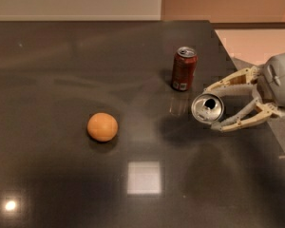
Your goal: Place redbull can upright
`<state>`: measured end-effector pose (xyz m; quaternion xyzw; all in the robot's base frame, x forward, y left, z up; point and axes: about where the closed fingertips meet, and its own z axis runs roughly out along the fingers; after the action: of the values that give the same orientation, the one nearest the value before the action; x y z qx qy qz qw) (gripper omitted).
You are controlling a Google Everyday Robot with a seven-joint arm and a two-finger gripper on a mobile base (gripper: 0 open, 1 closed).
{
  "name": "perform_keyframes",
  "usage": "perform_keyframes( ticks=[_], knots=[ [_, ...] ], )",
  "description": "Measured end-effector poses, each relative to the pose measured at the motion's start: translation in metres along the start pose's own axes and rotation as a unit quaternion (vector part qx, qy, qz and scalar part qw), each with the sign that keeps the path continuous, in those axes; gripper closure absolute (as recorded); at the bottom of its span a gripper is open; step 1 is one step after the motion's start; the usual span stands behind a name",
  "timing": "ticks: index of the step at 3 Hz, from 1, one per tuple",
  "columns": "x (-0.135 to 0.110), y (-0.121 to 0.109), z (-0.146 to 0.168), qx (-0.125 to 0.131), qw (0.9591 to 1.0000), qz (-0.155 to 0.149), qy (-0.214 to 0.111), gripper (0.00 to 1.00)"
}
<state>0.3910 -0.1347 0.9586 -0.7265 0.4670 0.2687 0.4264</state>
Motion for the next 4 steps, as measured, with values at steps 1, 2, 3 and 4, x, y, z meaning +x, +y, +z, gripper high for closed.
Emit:
perform_keyframes(
  ticks=[1, 2, 3, 4],
  knots=[
    [-0.004, -0.001, 0.002, 0.026, 0.9963, 0.057, -0.059, 1.00],
    [-0.006, 0.000, 0.004, 0.040, 0.9884, 0.109, -0.097, 1.00],
    [-0.003, 0.002, 0.008, 0.054, 0.9792, 0.144, -0.132, 1.00],
    [0.005, 0.005, 0.016, 0.065, 0.9710, 0.163, -0.163, 1.00]
  ],
)
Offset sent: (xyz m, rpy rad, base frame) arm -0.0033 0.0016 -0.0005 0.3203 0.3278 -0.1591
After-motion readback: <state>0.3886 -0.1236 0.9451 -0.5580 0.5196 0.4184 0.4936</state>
